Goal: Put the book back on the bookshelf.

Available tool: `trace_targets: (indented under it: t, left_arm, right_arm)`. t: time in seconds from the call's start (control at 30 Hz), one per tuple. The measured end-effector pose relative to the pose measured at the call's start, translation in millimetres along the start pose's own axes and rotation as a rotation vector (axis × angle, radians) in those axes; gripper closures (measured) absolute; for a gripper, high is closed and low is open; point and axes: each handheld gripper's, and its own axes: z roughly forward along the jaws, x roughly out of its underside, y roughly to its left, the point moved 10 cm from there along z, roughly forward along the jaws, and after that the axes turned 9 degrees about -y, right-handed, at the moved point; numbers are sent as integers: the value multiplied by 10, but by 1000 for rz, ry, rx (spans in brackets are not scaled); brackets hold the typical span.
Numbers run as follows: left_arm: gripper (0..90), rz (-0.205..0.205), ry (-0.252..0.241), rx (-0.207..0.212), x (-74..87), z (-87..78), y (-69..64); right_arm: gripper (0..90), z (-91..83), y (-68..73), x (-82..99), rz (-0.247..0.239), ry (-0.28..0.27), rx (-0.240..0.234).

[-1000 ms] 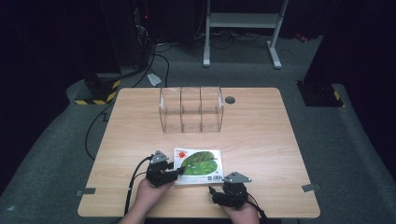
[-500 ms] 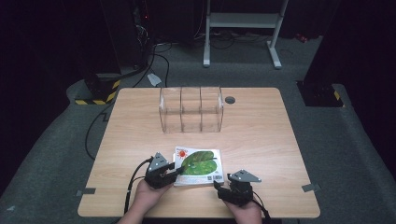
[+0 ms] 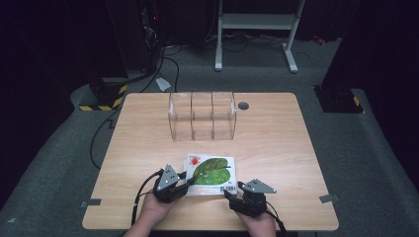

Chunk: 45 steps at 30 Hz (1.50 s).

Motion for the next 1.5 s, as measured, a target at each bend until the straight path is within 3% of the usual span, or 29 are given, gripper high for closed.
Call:
trace_targets:
  t: [0.13, 0.27, 0.47, 0.6, 0.83, 1.0, 1.23, 1.5]
  left_arm:
    - [681, 19, -20, 2, -23, -8, -13]
    - [683, 35, -40, 4, -58, -32, -41]
    - [686, 64, -62, 1, -94, -60, -88]
    - [686, 90, -79, -1, -122, -90, -122]
    - [698, 129, -119, -7, -124, -162, -213]
    - [711, 130, -125, -5, -88, -184, -232]
    - [720, 105, -122, -3, -42, -183, -229]
    - [723, 57, -86, -8, 16, -157, -193]
  right_arm:
    - [286, 53, -48, -11, 42, 45, 23]
    - [270, 87, -110, -125, 61, 29, 20]
    - [245, 111, -174, -177, 128, 16, -15]
    - [242, 90, -147, -134, 125, 21, -32]
    - [238, 147, -172, -179, 166, 23, -58]
    - [233, 239, -194, -197, 213, 35, -91]
    - [245, 310, -138, -209, 220, 43, -129]
    - [308, 304, -127, -204, 205, 44, -102]
